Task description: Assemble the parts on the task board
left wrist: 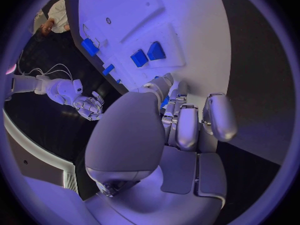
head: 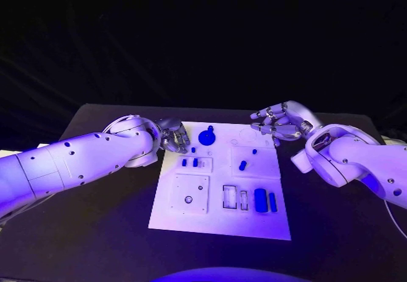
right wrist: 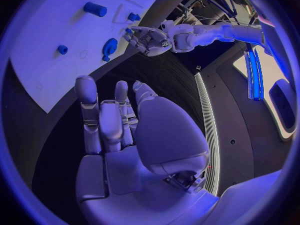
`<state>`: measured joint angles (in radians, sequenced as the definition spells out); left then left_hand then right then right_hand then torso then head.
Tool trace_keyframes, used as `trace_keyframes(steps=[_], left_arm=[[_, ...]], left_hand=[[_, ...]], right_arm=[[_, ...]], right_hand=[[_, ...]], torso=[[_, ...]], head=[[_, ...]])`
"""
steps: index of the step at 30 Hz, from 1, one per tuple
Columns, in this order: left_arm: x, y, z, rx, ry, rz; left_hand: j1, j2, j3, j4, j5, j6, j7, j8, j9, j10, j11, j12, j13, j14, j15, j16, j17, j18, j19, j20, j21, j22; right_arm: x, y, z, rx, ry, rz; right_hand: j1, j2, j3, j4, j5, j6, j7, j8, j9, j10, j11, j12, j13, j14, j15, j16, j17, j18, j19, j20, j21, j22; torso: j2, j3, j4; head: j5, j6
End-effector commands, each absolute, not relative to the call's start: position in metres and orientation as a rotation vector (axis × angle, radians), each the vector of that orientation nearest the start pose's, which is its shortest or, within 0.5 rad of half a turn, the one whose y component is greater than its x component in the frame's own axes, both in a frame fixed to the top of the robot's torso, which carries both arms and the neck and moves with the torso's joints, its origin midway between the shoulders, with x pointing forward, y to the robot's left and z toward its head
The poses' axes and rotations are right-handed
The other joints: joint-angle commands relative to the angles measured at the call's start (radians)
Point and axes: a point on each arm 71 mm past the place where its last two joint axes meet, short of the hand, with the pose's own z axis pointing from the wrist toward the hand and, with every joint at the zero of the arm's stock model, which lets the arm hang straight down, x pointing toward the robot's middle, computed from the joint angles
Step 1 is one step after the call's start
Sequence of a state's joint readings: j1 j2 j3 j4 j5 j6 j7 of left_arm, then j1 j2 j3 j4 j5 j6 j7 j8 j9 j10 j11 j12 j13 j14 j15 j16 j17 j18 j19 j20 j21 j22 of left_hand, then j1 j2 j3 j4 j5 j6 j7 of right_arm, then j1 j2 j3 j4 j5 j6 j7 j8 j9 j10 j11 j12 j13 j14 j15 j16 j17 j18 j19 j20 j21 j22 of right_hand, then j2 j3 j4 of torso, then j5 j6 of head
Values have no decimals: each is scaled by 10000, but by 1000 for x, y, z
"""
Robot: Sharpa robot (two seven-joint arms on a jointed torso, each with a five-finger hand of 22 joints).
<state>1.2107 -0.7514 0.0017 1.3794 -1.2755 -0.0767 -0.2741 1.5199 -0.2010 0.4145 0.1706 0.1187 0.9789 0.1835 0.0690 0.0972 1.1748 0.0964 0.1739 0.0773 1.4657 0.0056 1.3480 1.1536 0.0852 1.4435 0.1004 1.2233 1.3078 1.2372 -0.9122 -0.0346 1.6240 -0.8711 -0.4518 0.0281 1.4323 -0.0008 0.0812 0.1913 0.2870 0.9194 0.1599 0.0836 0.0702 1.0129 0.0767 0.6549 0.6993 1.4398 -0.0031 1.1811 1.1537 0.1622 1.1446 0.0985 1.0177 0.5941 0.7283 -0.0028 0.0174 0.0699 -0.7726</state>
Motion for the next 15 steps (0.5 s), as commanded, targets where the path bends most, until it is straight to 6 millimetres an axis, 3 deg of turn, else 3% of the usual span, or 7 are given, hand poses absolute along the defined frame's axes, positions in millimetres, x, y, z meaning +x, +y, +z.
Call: trace_keyframes(steps=[1,3,4,6,8,12,15], left_arm=[[519,209,-193,-1143,19287,-6059],[519,212,-192,-1421,19184,-6383],[519,214,-191,-1730,19059,-6712],[518,218,-188,-2728,18717,-7653],[518,222,-186,-4000,18413,-8773],[519,228,-182,-7632,17105,-11393],[518,230,-179,-9616,16024,-12644]], left_hand=[[246,165,159,-174,28,348,-139,202,51,306,-87,91,83,121,-20,-25,-22,-44,-44,67,-162,230],[333,210,224,-261,29,495,-163,288,75,404,-127,145,116,100,-52,-52,-76,-13,-98,43,-294,150],[405,241,287,-343,30,599,-192,348,91,474,-147,185,143,28,-81,-180,-294,44,-204,19,-555,-14],[495,326,437,-478,37,801,-233,462,116,511,-179,213,182,-197,-119,-565,-900,183,-492,-26,-1236,-439],[489,486,626,-519,53,885,-239,507,115,465,-174,203,204,-327,-127,-779,-1203,252,-669,-46,-1623,-673],[380,520,1015,-774,46,982,-201,567,87,353,-142,283,301,-1384,-99,-2379,-3433,681,-1878,-54,-3970,-2080],[126,506,999,-792,22,993,-189,587,69,268,-132,328,349,-1898,-64,-3125,-4401,877,-2531,-20,-5156,-2782]], right_arm=[[477,-212,-162,1921,17185,8599],[478,-214,-164,1432,17349,8136],[479,-215,-165,1038,17444,7749],[481,-218,-167,186,17526,6964],[481,-218,-167,-537,17489,6385],[479,-216,-170,-2056,17266,5321],[476,-213,-173,-2797,17099,4872]], right_hand=[[502,-53,338,-238,-497,259,102,103,29,-381,33,-845,-718,-246,33,-502,-505,135,-209,17,-275,-358],[742,-66,512,-376,-570,453,57,206,62,-503,34,-1284,-1084,-282,5,-696,-730,134,-159,14,-255,-327],[819,-119,658,-419,-635,651,84,294,81,-311,-16,-1793,-1587,-169,-5,-709,-799,122,33,-28,-126,-163],[957,-213,979,-521,-628,1001,-24,412,94,126,-73,-2800,-2555,104,-4,-583,-753,72,423,-106,150,213],[977,-387,1133,-598,-665,1204,-96,456,90,381,-53,-3430,-3136,203,-57,-512,-699,6,590,-100,285,451],[884,-587,1375,-672,-849,1591,-207,515,88,1023,-103,-4256,-3936,296,-107,-480,-709,-31,692,-88,331,554],[810,-657,1424,-698,-1024,1761,-283,526,109,1258,-125,-4461,-4212,315,-147,-492,-742,-32,700,-118,305,535]], torso=[[-10,-5,9],[-11,-8,8],[-11,-11,8],[1,-20,-1],[5,-24,8],[13,-21,8],[17,-33,3]], head=[[-37,38],[-48,60],[-48,61],[-72,113],[-166,145],[-314,192],[-408,244]])
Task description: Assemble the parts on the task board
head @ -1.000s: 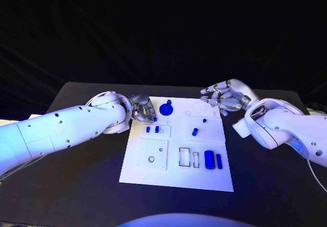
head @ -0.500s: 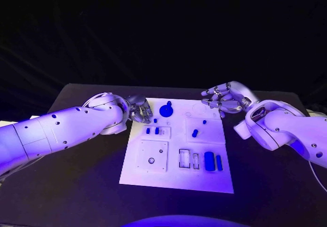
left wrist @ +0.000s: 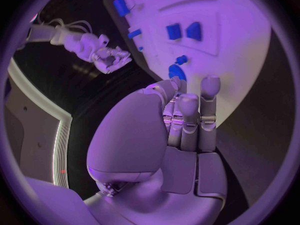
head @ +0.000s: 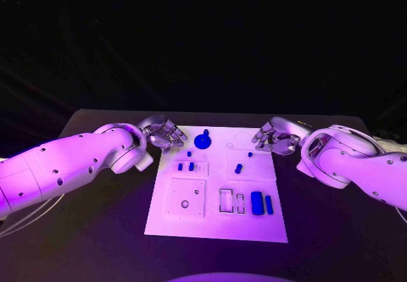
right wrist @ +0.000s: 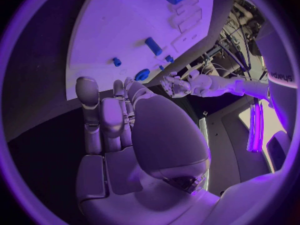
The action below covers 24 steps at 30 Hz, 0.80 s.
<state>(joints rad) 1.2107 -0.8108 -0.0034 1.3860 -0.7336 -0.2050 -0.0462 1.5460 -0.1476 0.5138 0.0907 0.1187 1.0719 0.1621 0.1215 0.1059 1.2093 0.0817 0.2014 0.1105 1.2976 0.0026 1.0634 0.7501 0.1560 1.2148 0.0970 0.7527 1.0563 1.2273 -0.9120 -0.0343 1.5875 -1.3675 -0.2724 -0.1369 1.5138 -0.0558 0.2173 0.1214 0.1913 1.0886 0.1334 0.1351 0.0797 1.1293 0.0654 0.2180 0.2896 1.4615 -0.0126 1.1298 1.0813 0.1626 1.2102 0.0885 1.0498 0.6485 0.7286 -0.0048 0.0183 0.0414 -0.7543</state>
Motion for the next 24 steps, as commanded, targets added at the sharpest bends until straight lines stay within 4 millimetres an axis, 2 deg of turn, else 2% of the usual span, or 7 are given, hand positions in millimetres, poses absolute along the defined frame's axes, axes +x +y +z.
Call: trace_keyframes(steps=[1,4,6,8,13,16,24], left_arm=[[517,231,-179,-10223,15662,-13003],[513,232,-178,-11376,14837,-13787],[511,233,-177,-11677,14489,-14093],[509,233,-176,-11838,14256,-14320],[506,231,-175,-11847,14099,-14654],[505,230,-176,-11747,14125,-14735],[503,226,-177,-11668,14241,-14878]], left_hand=[[-258,-36,-53,35,13,52,24,63,-25,-105,17,68,32,-339,-17,-448,-582,210,-413,33,-751,-445],[-606,-3,-242,167,-7,25,17,67,-41,-153,30,124,73,-486,12,-663,-865,255,-626,80,-1164,-695],[-799,46,-376,245,-8,18,-7,80,-48,-149,9,196,117,-489,8,-684,-912,268,-638,96,-1267,-769],[-850,64,-443,243,-7,17,-16,91,-51,-147,-3,245,146,-494,0,-701,-951,274,-628,95,-1322,-812],[-917,105,-521,250,-2,-11,-19,91,-63,-169,-7,304,182,-502,-3,-720,-1001,274,-607,95,-1396,-871],[-941,120,-546,255,-1,-24,-18,90,-67,-190,-5,319,192,-511,-1,-735,-1032,274,-600,96,-1422,-892],[-954,135,-577,245,2,-54,-13,82,-77,-227,-1,339,207,-530,1,-764,-1086,274,-587,97,-1462,-925]], right_arm=[[475,-212,-174,-3007,17045,4748],[473,-209,-176,-3448,16891,4458],[473,-208,-178,-3657,16848,4268],[473,-205,-180,-3814,16844,4144],[472,-198,-184,-3993,16854,4161],[473,-194,-187,-3963,16843,4251],[476,-188,-191,-3799,16848,4395]], right_hand=[[-29,-124,68,5,-109,70,-11,-5,11,107,-11,-140,-169,108,-41,33,-9,-41,54,-22,-11,3],[-90,-171,144,36,-347,-62,49,-151,-34,-25,50,-408,-421,135,26,49,-13,-47,67,-12,-24,-14],[-100,-213,271,56,-721,-198,83,-294,-75,-152,105,-615,-636,144,82,49,-29,-41,55,9,-56,-56],[-143,-274,367,98,-887,-321,98,-419,-105,-285,157,-773,-806,148,115,45,-46,-40,45,32,-79,-84],[-266,-383,525,196,-951,-400,122,-575,-113,-396,213,-955,-1097,157,161,44,-76,-32,32,77,-117,-135],[-336,-426,565,248,-993,-420,130,-625,-113,-412,223,-998,-1195,161,170,50,-81,-30,35,86,-124,-142],[-323,-402,734,269,-1023,-465,169,-688,-113,-441,264,-1058,-1353,159,194,47,-103,-29,40,106,-137,-160]], torso=[[13,-14,-14],[3,-16,-26],[3,-17,-15],[0,-16,-4],[8,-9,3],[15,0,-24],[18,-3,-17]], head=[[-139,72],[-209,110],[-267,143],[-283,156],[-291,175],[-295,173],[-370,152]])
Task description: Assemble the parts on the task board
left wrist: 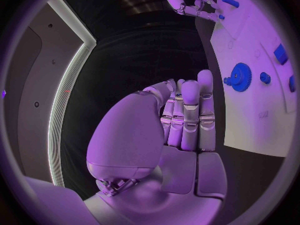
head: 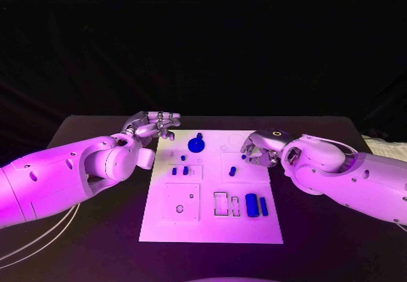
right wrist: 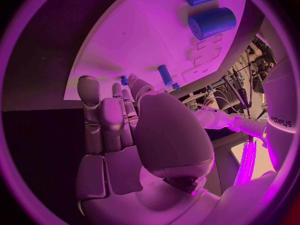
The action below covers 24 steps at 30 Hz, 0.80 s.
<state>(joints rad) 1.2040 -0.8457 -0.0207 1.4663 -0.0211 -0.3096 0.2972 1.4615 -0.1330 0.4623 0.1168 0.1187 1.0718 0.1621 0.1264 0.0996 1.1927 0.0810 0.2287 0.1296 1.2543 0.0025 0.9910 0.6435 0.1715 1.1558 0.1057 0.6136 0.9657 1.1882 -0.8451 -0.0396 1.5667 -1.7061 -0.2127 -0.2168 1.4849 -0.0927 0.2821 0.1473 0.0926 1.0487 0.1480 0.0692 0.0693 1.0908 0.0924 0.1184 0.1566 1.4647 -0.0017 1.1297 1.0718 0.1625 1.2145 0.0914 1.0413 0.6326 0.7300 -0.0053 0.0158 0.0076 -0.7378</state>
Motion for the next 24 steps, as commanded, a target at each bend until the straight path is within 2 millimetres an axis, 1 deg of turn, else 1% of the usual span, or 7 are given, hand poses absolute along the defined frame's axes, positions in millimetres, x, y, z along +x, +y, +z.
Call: trace_keyframes(steps=[1,5,8,12,19,24], left_arm=[[503,226,-177,-11666,14258,-14892],[501,224,-178,-11663,14340,-14952],[501,224,-178,-11665,14388,-14981],[500,223,-178,-11663,14429,-15012],[500,222,-178,-11661,14505,-15030],[499,222,-178,-11660,14531,-15037]], left_hand=[[-108,-11,-63,-16,1,-53,-13,34,-15,-61,6,66,16,-96,2,-41,-20,119,3,10,-71,-20],[-81,13,-77,-58,10,-91,-5,26,-26,-106,10,91,34,-115,3,-64,-66,120,20,9,-114,-55],[-47,17,-90,-111,12,-135,11,14,-38,-152,24,111,48,-136,7,-88,-111,118,34,9,-150,-84],[-37,18,-104,-140,12,-175,29,2,-49,-188,36,123,58,-153,15,-106,-146,116,43,11,-176,-104],[11,22,-118,-213,15,-212,42,0,-61,-237,47,155,77,-189,23,-142,-214,115,55,14,-217,-135],[42,26,-123,-256,16,-215,45,7,-63,-249,48,177,89,-204,23,-159,-246,115,62,14,-234,-147]], right_arm=[[476,-188,-192,-3795,16888,4399],[477,-186,-195,-3823,17064,4395],[477,-184,-197,-3871,17207,4369],[478,-182,-200,-3961,17393,4288],[478,-178,-206,-4126,17676,4230],[478,-177,-210,-4265,17856,3984]], right_hand=[[-22,-17,126,8,-33,-59,26,-28,-6,-39,-3,-59,-43,126,87,47,-11,-27,-1,79,-52,-2],[144,97,502,-79,-113,44,17,-6,20,111,-15,-32,-195,136,74,79,-2,-26,17,80,-39,8],[192,117,700,-129,-148,116,8,10,34,195,-33,-15,-274,144,67,97,5,-25,25,70,-30,15],[186,107,878,-166,-169,194,-15,24,47,269,-55,-2,-357,152,50,109,3,-27,33,59,-21,21],[112,87,1144,-246,-178,448,-115,109,98,512,-161,80,-478,197,-16,192,65,-36,89,19,44,102],[-68,52,1230,-239,-227,624,-192,170,133,637,-231,114,-562,220,-65,234,95,-42,118,-14,68,130]], torso=[[9,1,9],[6,10,15],[11,10,7],[-2,8,10],[-5,8,8],[-2,5,13]], head=[[-35,-16],[-39,-44],[-43,-54],[-45,-72],[-29,-96],[-38,-117]])
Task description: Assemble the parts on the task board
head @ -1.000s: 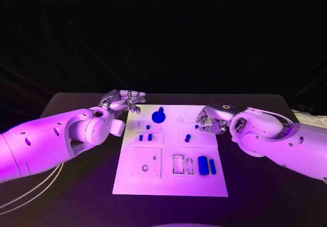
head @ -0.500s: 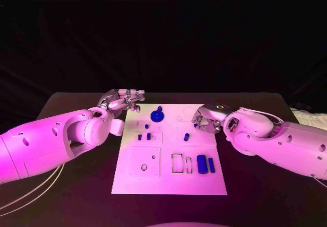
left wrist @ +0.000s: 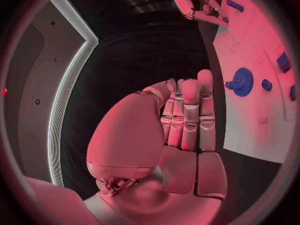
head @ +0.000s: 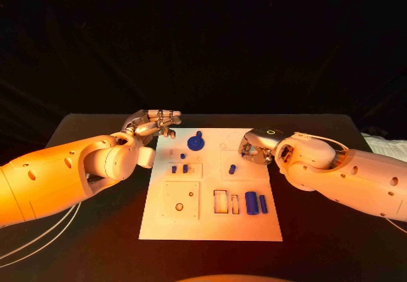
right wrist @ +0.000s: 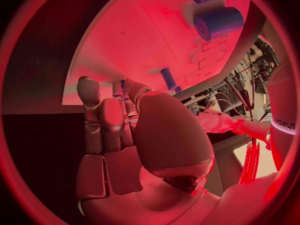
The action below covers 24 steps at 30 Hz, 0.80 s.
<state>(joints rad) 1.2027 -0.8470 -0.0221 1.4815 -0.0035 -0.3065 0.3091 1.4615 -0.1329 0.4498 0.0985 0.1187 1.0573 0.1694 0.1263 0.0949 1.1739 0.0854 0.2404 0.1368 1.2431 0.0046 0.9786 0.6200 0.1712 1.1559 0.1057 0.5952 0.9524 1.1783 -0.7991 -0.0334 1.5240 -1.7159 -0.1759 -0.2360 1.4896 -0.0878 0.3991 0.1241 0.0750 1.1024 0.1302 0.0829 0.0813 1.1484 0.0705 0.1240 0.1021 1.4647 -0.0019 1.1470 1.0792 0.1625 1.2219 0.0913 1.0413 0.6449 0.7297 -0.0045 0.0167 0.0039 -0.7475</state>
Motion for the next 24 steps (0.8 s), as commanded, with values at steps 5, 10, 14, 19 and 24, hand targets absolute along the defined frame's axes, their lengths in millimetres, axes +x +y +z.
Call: trace_keyframes(steps=[5,10,14,19,24], left_arm=[[498,220,-178,-11605,14580,-15104],[498,219,-177,-11502,14636,-15125],[498,219,-177,-11488,14647,-15098],[498,219,-178,-11495,14671,-15074],[498,219,-178,-11503,14685,-15063]], left_hand=[[62,30,-1,-103,16,-69,-26,14,-17,-69,4,75,25,-105,2,-50,-39,119,66,14,-60,-22],[84,30,-6,-138,16,-67,-25,22,-17,-75,4,93,35,-118,1,-65,-67,120,71,13,-72,-30],[84,30,-6,-138,16,-67,-25,22,-17,-75,4,93,35,-118,1,-65,-67,120,71,13,-72,-30],[99,35,-9,-162,16,-66,-24,28,-18,-80,5,107,42,-125,0,-71,-81,120,75,11,-80,-35],[118,42,-10,-188,17,-66,-23,33,-19,-87,5,119,48,-131,-1,-79,-97,121,80,10,-86,-40]], right_arm=[[477,-176,-214,-4679,18084,3435],[475,-172,-216,-5039,17960,3200],[474,-169,-211,-4858,17262,3541],[470,-168,-203,-4386,16190,4097],[468,-170,-198,-4022,15756,4291]], right_hand=[[-216,-21,139,-67,-125,281,-101,117,57,189,-81,94,-93,285,-121,225,182,-63,126,-48,153,129],[-270,6,199,-169,-212,522,-202,236,119,457,-182,183,-126,394,-198,512,470,-112,317,-87,366,428],[-217,63,305,-277,-231,597,-225,271,143,567,-218,192,-148,392,-230,474,413,-135,399,-108,460,560],[-184,63,405,-375,-241,583,-202,255,145,580,-208,152,-185,400,-236,516,456,-184,531,-121,641,839],[-191,64,426,-385,-249,579,-195,250,145,577,-201,139,-195,402,-235,527,466,-188,544,-122,656,858]], torso=[[-5,-4,4],[-7,-2,5],[-8,-1,-4],[-12,-2,15],[-7,-2,14]], head=[[-11,-38],[-15,-50],[-19,-55],[-36,-60],[-35,-59]])
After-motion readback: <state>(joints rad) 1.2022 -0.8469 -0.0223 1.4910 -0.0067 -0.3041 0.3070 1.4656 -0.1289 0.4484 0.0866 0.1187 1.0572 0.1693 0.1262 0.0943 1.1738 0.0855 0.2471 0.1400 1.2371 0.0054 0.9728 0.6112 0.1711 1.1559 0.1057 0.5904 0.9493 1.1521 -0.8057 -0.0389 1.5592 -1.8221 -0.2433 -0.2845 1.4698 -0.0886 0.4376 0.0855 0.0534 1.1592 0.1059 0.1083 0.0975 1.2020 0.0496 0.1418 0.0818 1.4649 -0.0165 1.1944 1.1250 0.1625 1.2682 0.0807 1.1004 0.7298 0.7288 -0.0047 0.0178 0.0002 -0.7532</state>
